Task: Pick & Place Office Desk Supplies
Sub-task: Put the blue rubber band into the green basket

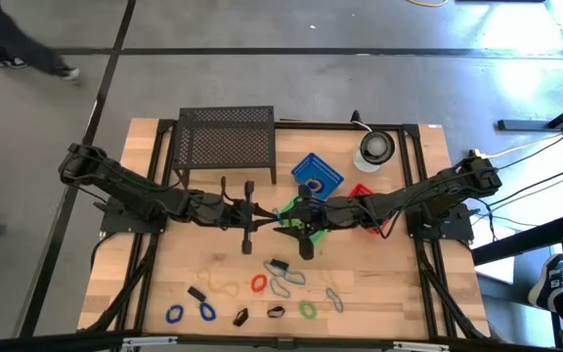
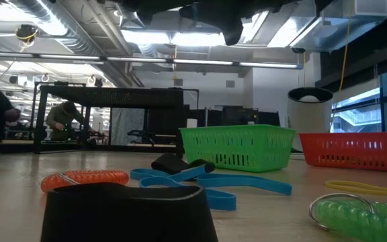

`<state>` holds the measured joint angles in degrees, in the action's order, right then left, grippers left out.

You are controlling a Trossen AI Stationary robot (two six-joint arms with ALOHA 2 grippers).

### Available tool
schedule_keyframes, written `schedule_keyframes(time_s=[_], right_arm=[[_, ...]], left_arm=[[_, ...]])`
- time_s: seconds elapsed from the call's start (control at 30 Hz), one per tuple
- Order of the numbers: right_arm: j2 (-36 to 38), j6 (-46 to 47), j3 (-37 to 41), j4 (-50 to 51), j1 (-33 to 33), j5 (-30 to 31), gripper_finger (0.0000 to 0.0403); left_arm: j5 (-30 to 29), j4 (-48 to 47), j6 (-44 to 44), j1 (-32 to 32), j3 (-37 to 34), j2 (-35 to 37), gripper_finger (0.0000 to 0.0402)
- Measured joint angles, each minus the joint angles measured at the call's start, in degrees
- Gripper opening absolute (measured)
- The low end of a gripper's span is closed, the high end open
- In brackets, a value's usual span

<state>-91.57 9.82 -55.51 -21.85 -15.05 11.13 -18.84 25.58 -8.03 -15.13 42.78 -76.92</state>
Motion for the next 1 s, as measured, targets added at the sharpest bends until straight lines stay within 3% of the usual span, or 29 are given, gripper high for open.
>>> schedule_keyframes(time_s=[0.33,0.5,0.7,0.87,1.0], right_arm=[[0.0,-1.3,0.0,1.3,0.0,0.0,0.001],[0.0,-1.1,0.0,1.3,0.0,0.0,0.001],[0.0,-0.6,0.0,4.4,0.1,2.2,0.0005],[0.5,3.5,0.0,13.5,1.3,9.9,0.0005],[0.7,9.7,0.0,21.3,3.3,10.6,0.0005]], left_arm=[[-0.1,1.7,-0.3,0.0,0.0,0.0,0.0011],[-0.1,1.6,3.6,0.0,0.0,0.0,0.0025],[-0.2,-2.5,9.0,-0.1,0.0,0.0,0.0073],[-0.9,-9.2,14.8,-0.1,0.0,0.0,0.0117],[-1.2,-14.9,19.6,-0.1,0.0,0.0,0.0135]])
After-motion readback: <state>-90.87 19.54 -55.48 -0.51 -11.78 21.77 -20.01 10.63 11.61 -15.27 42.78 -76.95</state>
